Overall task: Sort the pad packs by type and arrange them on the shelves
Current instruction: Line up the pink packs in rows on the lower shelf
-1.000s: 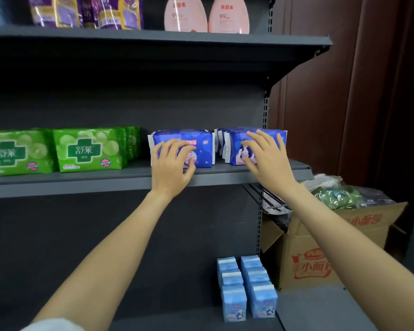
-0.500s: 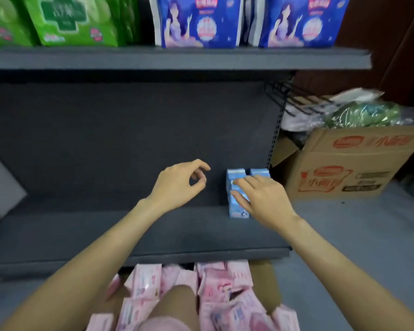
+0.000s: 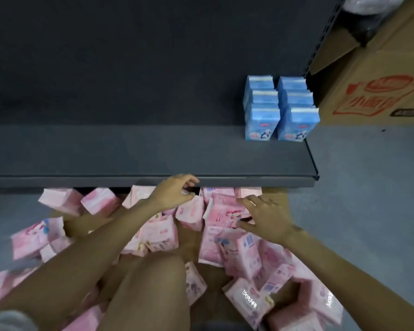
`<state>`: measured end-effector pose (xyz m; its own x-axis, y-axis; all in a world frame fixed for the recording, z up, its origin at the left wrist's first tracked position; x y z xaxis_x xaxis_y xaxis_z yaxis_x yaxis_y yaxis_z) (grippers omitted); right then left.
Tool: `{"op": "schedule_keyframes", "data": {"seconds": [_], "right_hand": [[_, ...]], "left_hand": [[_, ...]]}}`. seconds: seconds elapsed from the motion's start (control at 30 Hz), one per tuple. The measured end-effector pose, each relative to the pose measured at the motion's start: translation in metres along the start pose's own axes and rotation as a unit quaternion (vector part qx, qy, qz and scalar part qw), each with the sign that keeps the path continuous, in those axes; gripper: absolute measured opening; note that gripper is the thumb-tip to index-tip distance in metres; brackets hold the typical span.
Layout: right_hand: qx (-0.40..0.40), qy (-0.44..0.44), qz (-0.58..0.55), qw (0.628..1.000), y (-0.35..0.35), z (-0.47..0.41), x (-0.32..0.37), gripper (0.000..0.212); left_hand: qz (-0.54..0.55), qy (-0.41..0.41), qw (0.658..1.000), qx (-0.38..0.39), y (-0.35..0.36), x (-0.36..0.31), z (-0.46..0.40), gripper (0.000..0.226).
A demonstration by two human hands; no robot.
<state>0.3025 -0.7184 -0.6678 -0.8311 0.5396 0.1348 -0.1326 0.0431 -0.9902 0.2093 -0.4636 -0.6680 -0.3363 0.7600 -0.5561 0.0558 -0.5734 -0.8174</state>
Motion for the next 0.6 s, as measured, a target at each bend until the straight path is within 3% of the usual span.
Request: {"op": "schedule_keyframes", "data": {"seconds": [0.07,0.17,0.27,0.37,0.6], "right_hand": [[0.07,0.03,-0.008,0.997,0.025,0.008,0.0,0.071],[0.095,0.053,0.004,0.994,0.049,0.019,0.004,0.084],[0.11,0.078,-0.008,0.991,0.076,0.028,0.006,0.094],[0.115,0.094,-0.027,0.989,0.095,0.036,0.012,0.091],[0.049,0.196,-0.21,0.957,0.105,0.052,-0.006,0.08]], "left_hand": [[-0.043,0.011,0.999,0.027,0.029,0.007,0.0,0.052],[-0.093,0.009,0.995,0.041,0.061,0.003,-0.005,0.075],[-0.054,-0.006,0.997,0.047,0.093,-0.005,-0.02,0.091],[-0.037,-0.05,0.996,0.067,0.121,-0.008,-0.03,0.105],[-0.031,-0.07,0.997,-0.006,0.137,-0.005,-0.007,0.094]]}}
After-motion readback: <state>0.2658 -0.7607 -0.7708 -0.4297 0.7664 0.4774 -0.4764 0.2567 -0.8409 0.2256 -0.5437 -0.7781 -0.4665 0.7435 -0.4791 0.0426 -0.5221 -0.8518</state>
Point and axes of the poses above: each hand's wrist, its own z-axis away from the middle knuckle, its own y-axis out of the palm, x = y × z, the point moved 1 cm from there along -z, towards the middle knuckle, and after that the axes turned 8 degrees about -x, right-handed, at the moved point
